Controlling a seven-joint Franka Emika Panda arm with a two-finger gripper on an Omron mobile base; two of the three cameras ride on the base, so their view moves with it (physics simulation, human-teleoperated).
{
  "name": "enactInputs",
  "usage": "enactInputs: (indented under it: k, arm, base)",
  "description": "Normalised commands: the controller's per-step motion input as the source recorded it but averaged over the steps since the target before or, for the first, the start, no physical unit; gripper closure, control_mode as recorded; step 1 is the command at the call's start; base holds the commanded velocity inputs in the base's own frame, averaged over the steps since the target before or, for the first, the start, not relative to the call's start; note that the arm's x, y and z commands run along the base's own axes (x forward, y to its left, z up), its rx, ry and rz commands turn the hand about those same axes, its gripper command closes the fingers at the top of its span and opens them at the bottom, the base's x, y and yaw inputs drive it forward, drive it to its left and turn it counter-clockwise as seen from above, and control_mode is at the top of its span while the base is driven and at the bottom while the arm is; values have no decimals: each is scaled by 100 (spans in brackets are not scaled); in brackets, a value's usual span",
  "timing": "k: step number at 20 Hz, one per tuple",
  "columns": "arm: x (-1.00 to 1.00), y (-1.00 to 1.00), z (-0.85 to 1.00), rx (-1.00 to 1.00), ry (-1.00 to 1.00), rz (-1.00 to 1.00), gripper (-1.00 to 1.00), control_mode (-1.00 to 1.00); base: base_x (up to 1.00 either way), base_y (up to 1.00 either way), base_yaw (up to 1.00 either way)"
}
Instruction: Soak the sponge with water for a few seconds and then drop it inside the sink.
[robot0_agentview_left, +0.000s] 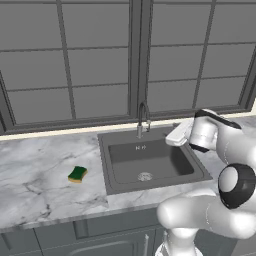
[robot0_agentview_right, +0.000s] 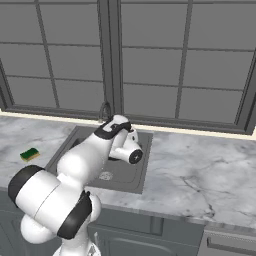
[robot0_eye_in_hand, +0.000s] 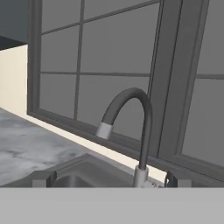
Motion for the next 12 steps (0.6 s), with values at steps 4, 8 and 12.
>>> enactInputs:
  k: [4,8,12]
  arm:
    - [25,0,0,0,0,0,-100,-100]
    - [23,0,0,0,0,0,-100,-100]
    - [10,0,0,0,0,0,-100,-100]
  base:
    - [0,0,0]
    - [0,0,0]
    - [0,0,0]
